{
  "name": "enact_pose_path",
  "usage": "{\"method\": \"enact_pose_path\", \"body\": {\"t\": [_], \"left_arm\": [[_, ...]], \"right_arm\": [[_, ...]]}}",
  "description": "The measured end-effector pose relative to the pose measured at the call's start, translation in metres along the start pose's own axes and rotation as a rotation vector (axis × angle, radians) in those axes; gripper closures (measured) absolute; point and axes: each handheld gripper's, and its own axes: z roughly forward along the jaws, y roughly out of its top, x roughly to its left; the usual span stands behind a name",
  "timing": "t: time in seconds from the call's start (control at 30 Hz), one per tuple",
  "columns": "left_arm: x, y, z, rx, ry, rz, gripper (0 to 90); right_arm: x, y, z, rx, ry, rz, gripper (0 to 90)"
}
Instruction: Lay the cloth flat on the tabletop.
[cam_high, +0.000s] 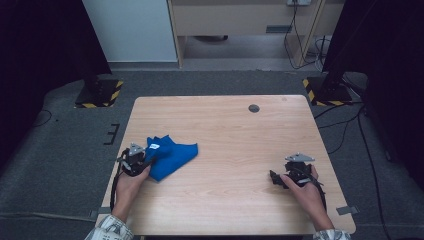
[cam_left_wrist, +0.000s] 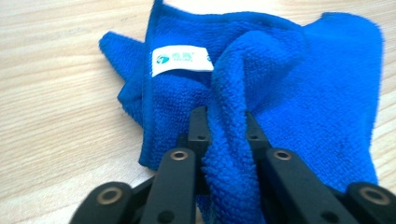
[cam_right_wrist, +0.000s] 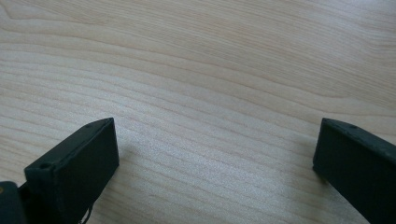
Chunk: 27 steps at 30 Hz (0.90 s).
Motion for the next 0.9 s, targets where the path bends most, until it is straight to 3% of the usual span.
{"method": "enact_pose_path", "body": {"t": [0.27,0.37,0.9], "left_arm": [[-0.009,0.007,-0.001,-0.02,-0.044,0.009,83.3],[-0.017,0.011,0.0,-0.025,-0.081,0.014,83.5],[-0.058,0.031,0.018,-0.028,-0.161,0.09,83.7]], "right_arm": [[0.0,0.0,0.0,0.0,0.001,0.0,0.5],[0.0,0.0,0.0,0.0,0.001,0.0,0.5],[0.0,0.0,0.0,0.003,0.003,0.001,0.5]]}}
